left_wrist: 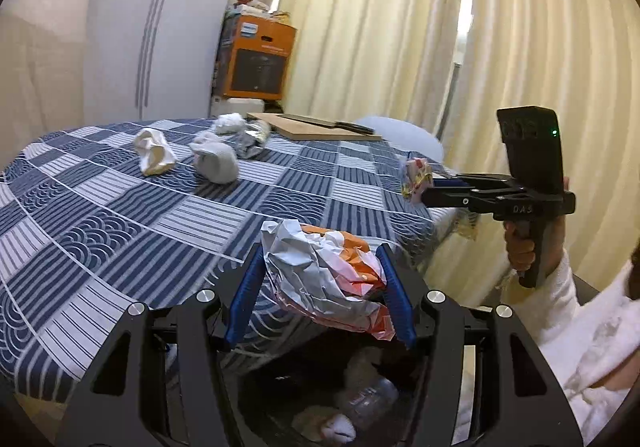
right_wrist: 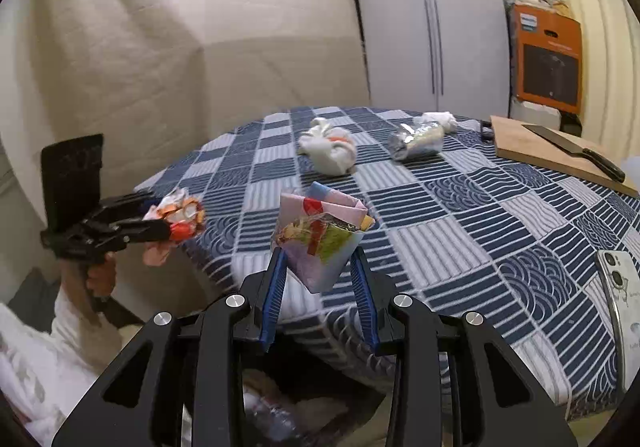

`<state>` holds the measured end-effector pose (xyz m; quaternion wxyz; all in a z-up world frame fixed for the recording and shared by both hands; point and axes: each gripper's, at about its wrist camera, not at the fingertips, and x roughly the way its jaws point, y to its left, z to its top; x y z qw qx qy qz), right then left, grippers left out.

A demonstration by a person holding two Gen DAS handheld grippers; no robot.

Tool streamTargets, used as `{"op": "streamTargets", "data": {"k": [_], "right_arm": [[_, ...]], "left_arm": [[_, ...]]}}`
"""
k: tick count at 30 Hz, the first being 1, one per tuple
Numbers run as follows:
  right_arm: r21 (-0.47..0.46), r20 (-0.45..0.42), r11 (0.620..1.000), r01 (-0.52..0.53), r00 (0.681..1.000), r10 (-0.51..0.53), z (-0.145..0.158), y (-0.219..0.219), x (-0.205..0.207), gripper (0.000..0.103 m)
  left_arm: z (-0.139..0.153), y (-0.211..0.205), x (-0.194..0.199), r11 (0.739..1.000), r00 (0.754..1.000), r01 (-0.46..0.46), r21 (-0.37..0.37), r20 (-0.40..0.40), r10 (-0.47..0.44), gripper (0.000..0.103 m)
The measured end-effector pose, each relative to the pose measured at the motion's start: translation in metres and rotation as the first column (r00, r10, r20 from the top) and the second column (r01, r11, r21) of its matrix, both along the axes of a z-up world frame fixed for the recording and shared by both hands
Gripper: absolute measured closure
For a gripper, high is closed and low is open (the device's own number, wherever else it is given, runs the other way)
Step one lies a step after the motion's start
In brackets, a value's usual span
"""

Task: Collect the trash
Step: 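Lower both wrappers into the black bin and open both tools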

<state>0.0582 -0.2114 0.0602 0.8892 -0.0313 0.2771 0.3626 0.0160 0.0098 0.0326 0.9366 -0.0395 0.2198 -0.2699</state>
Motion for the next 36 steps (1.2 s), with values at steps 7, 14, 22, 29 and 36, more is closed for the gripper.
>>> {"op": "streamTargets", "data": {"k": [7, 14, 22, 29, 36], "right_arm": [[-0.057, -0.026, 0.996, -0.069, 0.997, 0.068, -0.014, 0.007, -0.03, 0.072], [-0.129, -0.11, 0.985, -0.113, 0.989, 0.099, -0.044, 0.021, -0.039, 0.072], [-0.265, -0.195, 0.953, -0.149, 0.976, 0.098, -0.088, 0.044, -0.036, 0.072], [-0.362, -0.275, 0.91, -0.2, 0.956, 0.1, -0.124, 0.056, -0.025, 0.072], [-0.437, -0.328, 0.869, -0.233, 0.94, 0.087, -0.154, 0.063, -0.006, 0.072]], "left_arm": [[-0.009, -0.005, -0.016, 0.999, 1.0, 0.018, 0.035, -0.021, -0.017, 0.046], [-0.026, -0.021, -0.022, 0.993, 0.992, 0.091, 0.074, -0.089, -0.085, 0.046], [-0.067, -0.049, -0.015, 0.971, 0.963, 0.183, 0.153, -0.228, -0.146, 0.046], [-0.099, -0.068, -0.001, 0.942, 0.934, 0.234, 0.243, -0.325, -0.148, 0.046], [-0.12, -0.081, 0.02, 0.897, 0.903, 0.287, 0.337, -0.407, -0.136, 0.046]]}}
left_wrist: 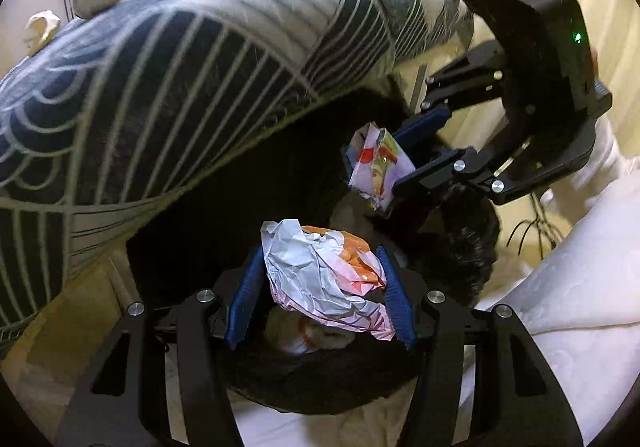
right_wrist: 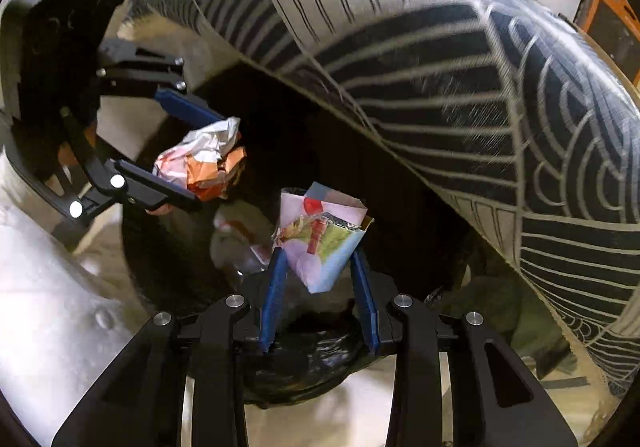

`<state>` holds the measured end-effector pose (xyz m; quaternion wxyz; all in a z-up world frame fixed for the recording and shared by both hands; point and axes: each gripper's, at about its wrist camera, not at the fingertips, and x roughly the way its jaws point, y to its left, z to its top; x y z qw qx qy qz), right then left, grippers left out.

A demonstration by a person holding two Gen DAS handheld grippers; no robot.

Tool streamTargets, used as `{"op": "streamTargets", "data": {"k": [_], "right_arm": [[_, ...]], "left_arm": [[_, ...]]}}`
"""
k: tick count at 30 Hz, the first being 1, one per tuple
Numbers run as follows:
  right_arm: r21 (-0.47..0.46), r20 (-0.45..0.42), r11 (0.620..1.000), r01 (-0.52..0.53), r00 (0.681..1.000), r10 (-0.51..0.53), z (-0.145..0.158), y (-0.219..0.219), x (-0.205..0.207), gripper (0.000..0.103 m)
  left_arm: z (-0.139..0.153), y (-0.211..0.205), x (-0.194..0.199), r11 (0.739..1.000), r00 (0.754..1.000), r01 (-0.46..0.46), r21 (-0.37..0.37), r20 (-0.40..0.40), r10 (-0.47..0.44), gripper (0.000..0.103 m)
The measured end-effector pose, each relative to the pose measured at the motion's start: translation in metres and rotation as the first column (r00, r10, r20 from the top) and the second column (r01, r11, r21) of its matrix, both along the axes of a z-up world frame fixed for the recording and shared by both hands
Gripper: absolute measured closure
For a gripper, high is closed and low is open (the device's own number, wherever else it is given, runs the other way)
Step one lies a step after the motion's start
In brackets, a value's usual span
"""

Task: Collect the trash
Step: 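Lower both wrappers into the black bin and open both tools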

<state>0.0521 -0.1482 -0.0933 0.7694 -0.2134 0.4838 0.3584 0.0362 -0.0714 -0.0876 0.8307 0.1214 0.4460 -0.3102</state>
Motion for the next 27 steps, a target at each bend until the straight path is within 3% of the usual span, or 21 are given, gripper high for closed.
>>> {"op": "streamTargets", "data": {"k": [6, 16, 19, 20, 21, 22, 23, 27], "right_arm": [[-0.067, -0.007, 0.997, -0.045, 0.999, 0.045, -0.016, 0.01, 0.007, 0.072], [-0.09, 0.009, 0.992, -0.086, 0.996, 0.088, -0.022, 0.013, 0.004, 0.071], [-0.06, 0.022, 0.995, -0.084, 0.996, 0.085, -0.016, 0.009, 0.001, 0.052], [-0.052, 0.046, 0.996, -0.075, 0.996, 0.078, -0.011, 0.008, -0.001, 0.035], [-0.047, 0.063, 0.996, -0.071, 0.995, 0.074, -0.009, 0.006, -0.002, 0.026], [-0.039, 0.073, 0.997, -0.066, 0.995, 0.069, -0.006, 0.005, -0.004, 0.026], [-0.024, 0.073, 0.998, -0.055, 0.996, 0.056, -0.003, 0.002, -0.004, 0.025], [0.027, 0.08, 1.0, -0.011, 0.997, 0.009, 0.007, -0.01, -0.008, 0.019]], "left_arm": [[-0.015, -0.012, 0.015, 0.992, 0.997, 0.068, 0.108, -0.049, -0.063, 0.046], [-0.034, -0.022, 0.037, 0.976, 0.991, 0.112, 0.188, -0.088, -0.097, 0.043], [-0.03, -0.02, 0.037, 0.98, 0.993, 0.108, 0.167, -0.074, -0.097, 0.034], [-0.029, -0.018, 0.037, 0.981, 0.993, 0.107, 0.159, -0.068, -0.097, 0.027], [-0.028, -0.018, 0.036, 0.982, 0.993, 0.106, 0.156, -0.058, -0.098, 0.022], [-0.025, -0.019, 0.035, 0.982, 0.995, 0.096, 0.16, -0.036, -0.092, 0.013], [-0.024, -0.019, 0.033, 0.984, 0.996, 0.088, 0.158, -0.021, -0.085, 0.01], [-0.018, -0.016, 0.028, 0.991, 0.998, 0.062, 0.117, 0.008, -0.064, 0.007]]}}
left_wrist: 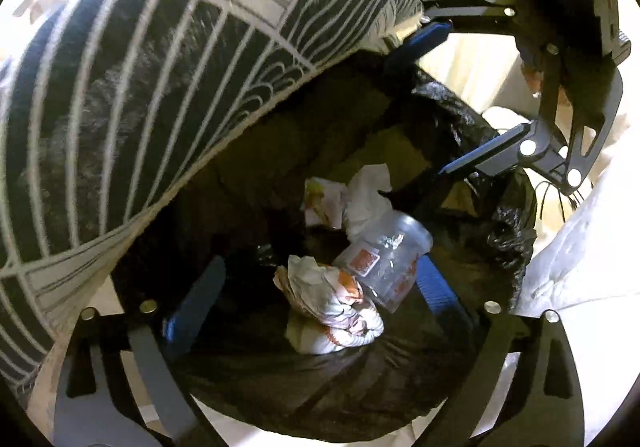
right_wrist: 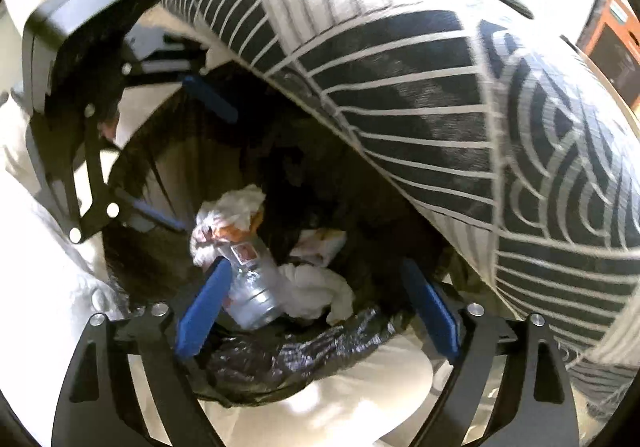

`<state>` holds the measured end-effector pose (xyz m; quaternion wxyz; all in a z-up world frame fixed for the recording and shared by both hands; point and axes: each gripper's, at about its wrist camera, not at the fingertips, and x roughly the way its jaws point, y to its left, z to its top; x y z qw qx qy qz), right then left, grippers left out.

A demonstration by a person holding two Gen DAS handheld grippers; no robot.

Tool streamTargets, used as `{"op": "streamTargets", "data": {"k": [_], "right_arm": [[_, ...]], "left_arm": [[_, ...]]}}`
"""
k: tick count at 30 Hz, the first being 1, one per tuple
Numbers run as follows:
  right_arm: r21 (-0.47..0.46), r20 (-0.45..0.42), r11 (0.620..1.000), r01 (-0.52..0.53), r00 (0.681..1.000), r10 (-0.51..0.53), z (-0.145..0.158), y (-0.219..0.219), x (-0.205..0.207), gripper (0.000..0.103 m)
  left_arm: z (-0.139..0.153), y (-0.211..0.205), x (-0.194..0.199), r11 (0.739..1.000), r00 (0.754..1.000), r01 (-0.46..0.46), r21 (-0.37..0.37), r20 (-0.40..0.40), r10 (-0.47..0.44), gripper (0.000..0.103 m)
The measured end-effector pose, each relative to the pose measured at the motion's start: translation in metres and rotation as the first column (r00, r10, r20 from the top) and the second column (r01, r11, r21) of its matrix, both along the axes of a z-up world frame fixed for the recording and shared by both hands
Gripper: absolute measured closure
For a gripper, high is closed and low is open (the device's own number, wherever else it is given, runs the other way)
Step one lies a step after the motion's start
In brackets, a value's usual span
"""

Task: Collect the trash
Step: 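Lower both wrappers into the black bin and open both tools, then move both tools back over the table toward the remaining items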

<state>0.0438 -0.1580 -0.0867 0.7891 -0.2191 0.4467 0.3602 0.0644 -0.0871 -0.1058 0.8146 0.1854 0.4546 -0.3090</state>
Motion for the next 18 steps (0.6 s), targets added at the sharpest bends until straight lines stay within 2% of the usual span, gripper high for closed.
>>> {"op": "streamTargets", "data": {"k": [7, 11, 18], "right_arm": [[0.096, 0.038, 0.994, 0.045, 0.998, -0.049, 0.019, -0.014, -0.014, 0.015], [0.182, 0.047, 0.981, 0.07, 0.996, -0.08, 0.034, -0.021, -0.02, 0.014], [0.284, 0.129, 0.952, 0.117, 0.979, -0.159, 0.061, -0.035, -0.032, 0.008]], "left_arm": [[0.009, 0.012, -0.026, 0.994, 0.997, -0.059, -0.087, 0.045, 0.063, 0.006], [0.017, 0.014, -0.043, 0.986, 0.99, -0.085, -0.14, 0.1, 0.099, 0.006], [0.047, 0.03, -0.071, 0.958, 0.959, -0.154, -0.243, 0.196, 0.204, 0.006]]}}
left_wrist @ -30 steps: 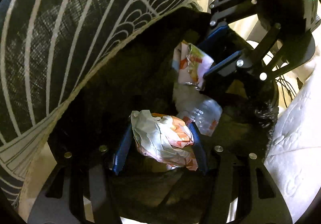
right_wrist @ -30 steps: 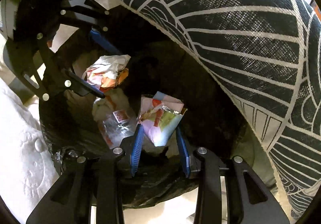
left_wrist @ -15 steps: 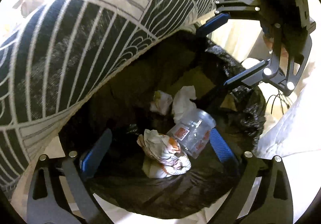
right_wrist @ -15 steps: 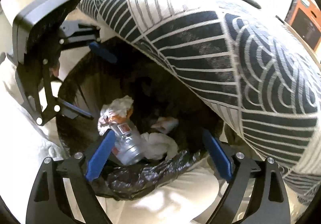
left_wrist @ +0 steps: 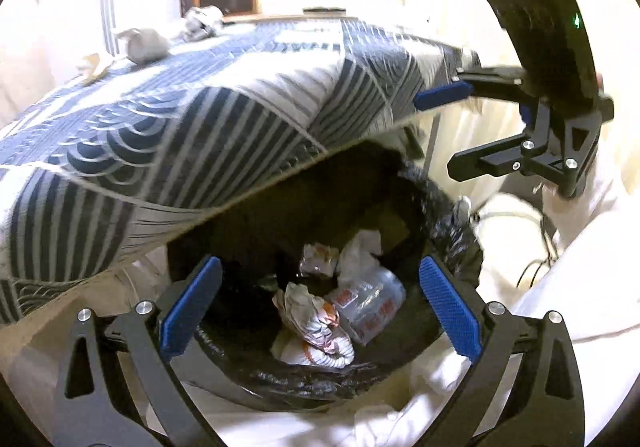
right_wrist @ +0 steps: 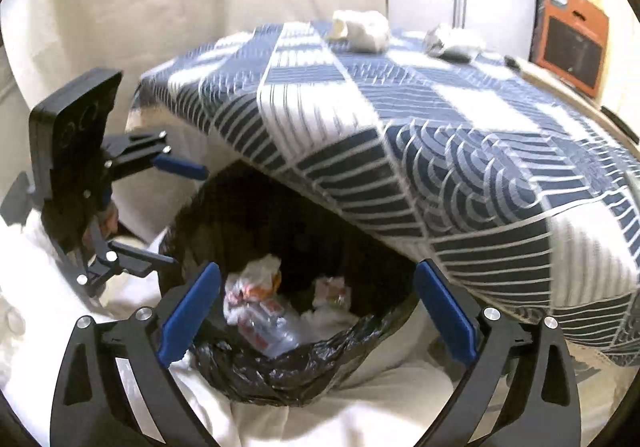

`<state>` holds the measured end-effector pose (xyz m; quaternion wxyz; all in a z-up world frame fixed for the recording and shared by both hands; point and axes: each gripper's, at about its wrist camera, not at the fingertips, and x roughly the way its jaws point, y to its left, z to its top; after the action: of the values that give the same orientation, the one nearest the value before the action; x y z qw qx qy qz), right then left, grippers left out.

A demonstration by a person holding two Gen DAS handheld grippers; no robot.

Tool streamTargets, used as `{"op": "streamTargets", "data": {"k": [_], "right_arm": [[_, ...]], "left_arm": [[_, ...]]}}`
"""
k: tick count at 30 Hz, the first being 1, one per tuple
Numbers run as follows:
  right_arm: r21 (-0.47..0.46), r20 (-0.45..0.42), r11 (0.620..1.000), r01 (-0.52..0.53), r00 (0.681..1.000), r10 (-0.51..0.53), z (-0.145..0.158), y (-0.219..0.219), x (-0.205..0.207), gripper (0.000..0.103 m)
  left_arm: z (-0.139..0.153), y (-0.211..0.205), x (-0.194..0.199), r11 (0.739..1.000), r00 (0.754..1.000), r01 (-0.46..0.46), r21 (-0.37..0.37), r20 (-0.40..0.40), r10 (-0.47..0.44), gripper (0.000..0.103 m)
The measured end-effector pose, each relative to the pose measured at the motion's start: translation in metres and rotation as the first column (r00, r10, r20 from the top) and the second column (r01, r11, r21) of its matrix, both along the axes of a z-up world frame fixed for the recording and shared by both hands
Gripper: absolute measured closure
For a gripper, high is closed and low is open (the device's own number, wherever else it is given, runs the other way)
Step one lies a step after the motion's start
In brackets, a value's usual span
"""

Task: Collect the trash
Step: 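Move both tools back over the table toward the remaining items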

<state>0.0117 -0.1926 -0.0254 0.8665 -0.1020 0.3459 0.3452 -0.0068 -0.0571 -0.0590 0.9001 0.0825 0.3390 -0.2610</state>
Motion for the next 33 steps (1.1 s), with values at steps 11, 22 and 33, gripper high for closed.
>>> {"op": "streamTargets", "data": {"k": [11, 22, 33], "right_arm": [[0.09, 0.096, 0.978, 0.19, 0.975, -0.198, 0.044, -0.016, 0.012, 0.008], [0.145, 0.1, 0.936, 0.32, 0.937, -0.336, 0.08, -0.023, 0.062, 0.008], [0.089, 0.162, 0.941, 0.328, 0.927, -0.338, 0.117, -0.001, 0.125, 0.008]], "left_arm": [[0.054, 0.038, -0.015, 0.957, 0.936, -0.269, -0.11, 0.206, 0.287, 0.006], [0.089, 0.079, 0.029, 0.884, 0.868, -0.442, -0.153, 0.178, 0.464, 0.006], [0.129, 0.098, 0.086, 0.89, 0.876, -0.436, -0.136, 0.163, 0.454, 0.006]]}}
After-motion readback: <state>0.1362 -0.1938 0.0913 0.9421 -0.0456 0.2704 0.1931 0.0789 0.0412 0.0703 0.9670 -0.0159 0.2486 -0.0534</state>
